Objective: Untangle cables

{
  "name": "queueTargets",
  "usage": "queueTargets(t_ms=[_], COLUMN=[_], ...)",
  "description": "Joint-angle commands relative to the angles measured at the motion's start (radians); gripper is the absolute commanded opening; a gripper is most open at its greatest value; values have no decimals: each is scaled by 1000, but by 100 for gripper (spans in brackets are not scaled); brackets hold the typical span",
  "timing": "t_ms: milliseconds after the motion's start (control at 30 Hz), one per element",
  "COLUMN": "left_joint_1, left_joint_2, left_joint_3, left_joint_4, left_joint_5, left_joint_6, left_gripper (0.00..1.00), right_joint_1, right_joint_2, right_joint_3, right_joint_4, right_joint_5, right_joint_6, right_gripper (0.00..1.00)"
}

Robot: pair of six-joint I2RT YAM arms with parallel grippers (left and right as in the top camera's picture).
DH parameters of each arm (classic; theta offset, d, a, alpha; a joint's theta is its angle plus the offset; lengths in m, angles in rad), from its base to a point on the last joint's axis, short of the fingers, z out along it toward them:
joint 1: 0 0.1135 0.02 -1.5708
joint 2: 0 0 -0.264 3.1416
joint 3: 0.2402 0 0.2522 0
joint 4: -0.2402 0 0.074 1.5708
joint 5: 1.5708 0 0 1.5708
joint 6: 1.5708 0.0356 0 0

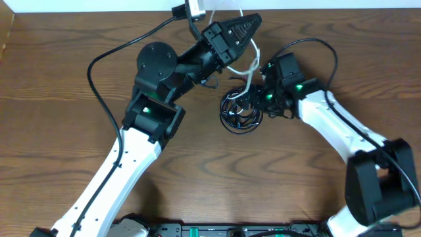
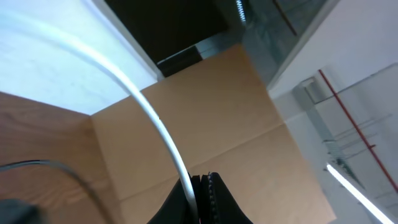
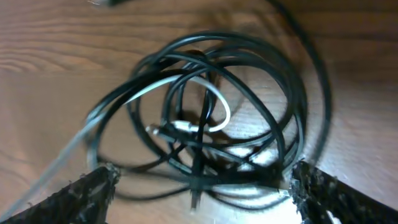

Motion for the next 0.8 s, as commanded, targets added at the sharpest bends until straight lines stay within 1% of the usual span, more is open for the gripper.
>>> queueTargets(t_ms=[0, 67, 133, 167, 200, 267, 367, 500, 600, 667, 700, 767], left_joint_1=[-1, -1, 6, 11, 18, 39, 79, 132, 163, 180, 184, 187], left_joint_2=[-57, -77, -98, -109, -119, -144, -185, -233, -262, -274, -277, -278], left_joint_3=[35, 35, 35, 35, 35, 35, 35, 35, 35, 35, 35, 35], left_joint_4=[14, 14, 14, 14, 14, 14, 14, 14, 13, -2, -18, -57], left_joint_5=[-24, -29, -31, -31, -31, -31, -31, -31, -34, -34, -34, -34], left_joint_6=[-12, -12, -12, -12, -12, -12, -12, -13, -12, -12, -12, -8], left_gripper=[7, 7, 8, 8, 7, 7, 7, 7, 8, 7, 8, 7], right_joint_1=[9, 8, 6, 5, 2, -5, -27, -66, -90, -106, -112, -124], right_joint_2=[71, 106, 129, 134, 135, 133, 127, 127, 127, 126, 125, 118], right_joint_3=[13, 13, 13, 13, 13, 13, 14, 14, 14, 14, 14, 15], right_joint_4=[23, 43, 49, 48, 46, 36, 9, -23, -42, -48, -47, -40], right_joint_5=[11, 14, 31, 39, 46, 66, 77, 89, 80, 24, -18, -135], right_joint_6=[39, 38, 39, 39, 38, 39, 39, 39, 39, 30, 11, -57], right_gripper=[84, 82, 74, 68, 58, 45, 29, 13, 9, 9, 13, 29])
